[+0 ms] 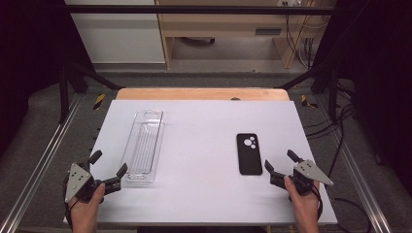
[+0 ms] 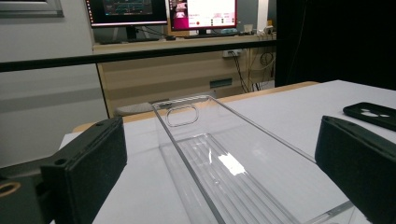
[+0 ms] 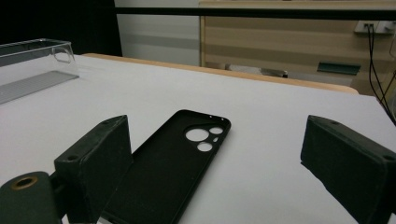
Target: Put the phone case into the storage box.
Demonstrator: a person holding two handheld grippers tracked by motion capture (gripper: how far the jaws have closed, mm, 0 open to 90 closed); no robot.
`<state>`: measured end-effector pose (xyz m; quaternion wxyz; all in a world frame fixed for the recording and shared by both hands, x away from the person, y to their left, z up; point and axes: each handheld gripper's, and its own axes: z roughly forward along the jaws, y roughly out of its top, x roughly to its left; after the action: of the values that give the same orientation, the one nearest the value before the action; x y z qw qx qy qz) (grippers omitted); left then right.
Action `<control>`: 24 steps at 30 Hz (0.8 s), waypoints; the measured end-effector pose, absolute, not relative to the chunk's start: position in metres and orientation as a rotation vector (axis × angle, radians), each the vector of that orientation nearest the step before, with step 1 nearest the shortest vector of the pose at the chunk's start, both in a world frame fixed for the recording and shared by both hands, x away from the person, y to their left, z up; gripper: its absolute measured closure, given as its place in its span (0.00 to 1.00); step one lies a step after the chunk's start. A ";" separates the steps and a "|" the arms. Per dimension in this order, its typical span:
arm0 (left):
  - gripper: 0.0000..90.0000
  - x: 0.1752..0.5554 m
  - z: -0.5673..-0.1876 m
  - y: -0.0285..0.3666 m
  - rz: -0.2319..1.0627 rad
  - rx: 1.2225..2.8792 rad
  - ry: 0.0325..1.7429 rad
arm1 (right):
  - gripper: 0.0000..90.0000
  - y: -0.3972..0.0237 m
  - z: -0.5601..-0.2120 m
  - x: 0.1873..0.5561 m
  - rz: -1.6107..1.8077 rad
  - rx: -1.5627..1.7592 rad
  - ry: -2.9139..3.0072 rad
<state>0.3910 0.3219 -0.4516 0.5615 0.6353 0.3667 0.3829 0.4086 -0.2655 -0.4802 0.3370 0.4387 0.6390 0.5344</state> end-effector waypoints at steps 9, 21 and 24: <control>0.02 0.390 -0.451 0.321 0.918 1.497 0.862 | 0.09 -0.259 -0.479 0.409 1.338 1.149 1.690; 0.03 0.394 -0.452 0.323 0.901 1.469 0.893 | 0.17 -0.244 -0.458 0.417 1.338 1.175 1.798; 0.02 0.395 -0.452 0.324 0.895 1.460 0.899 | 0.19 -0.239 -0.444 0.422 1.273 1.154 1.857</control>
<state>0.3948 0.3240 -0.4523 0.5676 0.6215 0.3826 0.3810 0.4222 -0.2385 -0.4436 0.3013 0.4349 0.6999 0.4798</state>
